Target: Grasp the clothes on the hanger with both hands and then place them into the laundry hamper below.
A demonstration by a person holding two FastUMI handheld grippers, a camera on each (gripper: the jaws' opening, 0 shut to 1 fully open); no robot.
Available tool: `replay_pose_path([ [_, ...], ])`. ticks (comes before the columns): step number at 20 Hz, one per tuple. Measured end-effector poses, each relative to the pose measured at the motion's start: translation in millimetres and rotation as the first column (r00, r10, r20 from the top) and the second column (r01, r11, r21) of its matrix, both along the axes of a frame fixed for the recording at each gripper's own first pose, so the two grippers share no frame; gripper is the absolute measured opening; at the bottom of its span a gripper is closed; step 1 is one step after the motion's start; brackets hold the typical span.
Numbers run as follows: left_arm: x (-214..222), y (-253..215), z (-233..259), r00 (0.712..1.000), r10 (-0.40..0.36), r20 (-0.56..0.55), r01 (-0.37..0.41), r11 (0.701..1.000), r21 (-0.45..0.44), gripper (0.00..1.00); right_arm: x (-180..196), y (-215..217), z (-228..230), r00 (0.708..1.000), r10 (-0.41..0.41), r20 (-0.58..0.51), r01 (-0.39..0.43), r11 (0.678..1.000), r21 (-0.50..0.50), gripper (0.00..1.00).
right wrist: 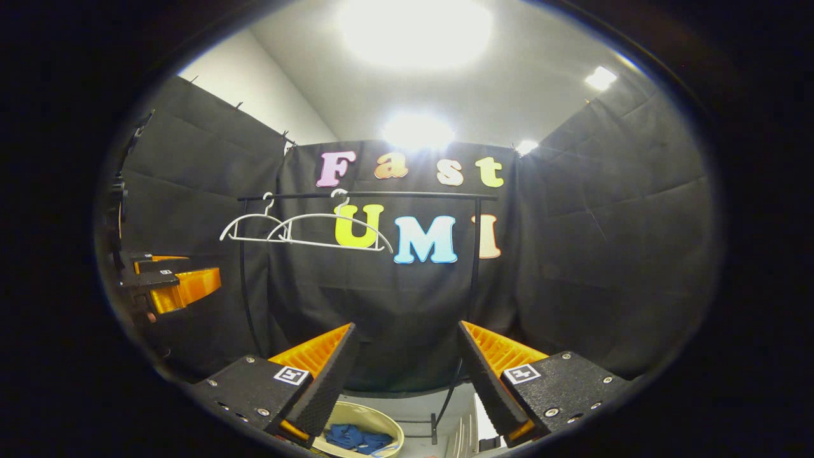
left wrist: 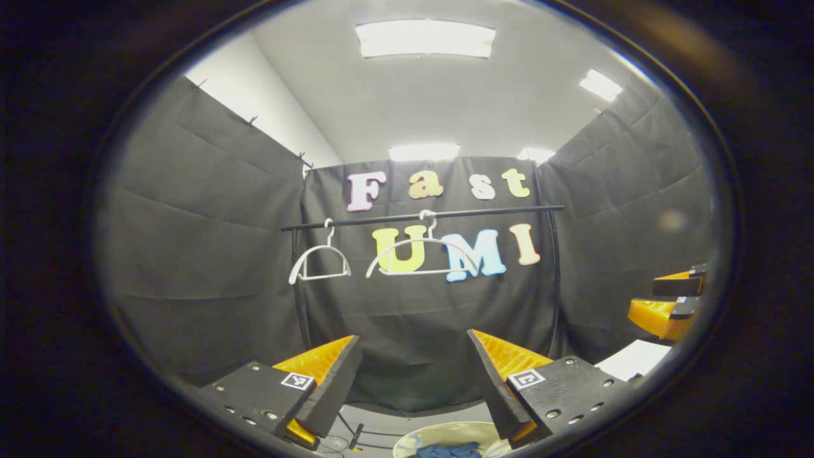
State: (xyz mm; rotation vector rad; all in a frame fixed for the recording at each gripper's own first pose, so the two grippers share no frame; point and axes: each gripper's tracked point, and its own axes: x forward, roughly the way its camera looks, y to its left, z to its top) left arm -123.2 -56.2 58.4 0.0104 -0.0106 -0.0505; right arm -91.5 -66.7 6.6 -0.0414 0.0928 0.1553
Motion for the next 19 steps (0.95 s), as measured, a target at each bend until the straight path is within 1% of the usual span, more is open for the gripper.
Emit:
replay_pose_path([
  [2,-8.2,5.7,2.3,1.0,0.014,0.004,-0.014,1.0,0.007,0.99,-1.4,-3.3,1.3,1.0,-0.017,0.004,0.017,1.0,0.021,0.96],
  [5,-16.5,14.2,1.9,1.0,0.03,0.005,-0.03,0.999,0.02,0.99,-4.3,-6.5,3.3,1.0,-0.023,0.009,0.023,0.999,0.022,0.96],
  [10,-20.9,17.5,0.7,0.999,0.041,0.005,-0.042,0.999,0.02,0.99,-3.7,-4.1,0.5,1.0,-0.01,0.0,0.01,1.0,0.019,0.94],
  [19,-20.0,15.1,1.1,0.999,0.052,0.011,-0.052,0.998,0.021,0.99,1.0,-6.4,3.9,1.0,-0.003,0.009,0.003,1.0,0.017,0.95],
])
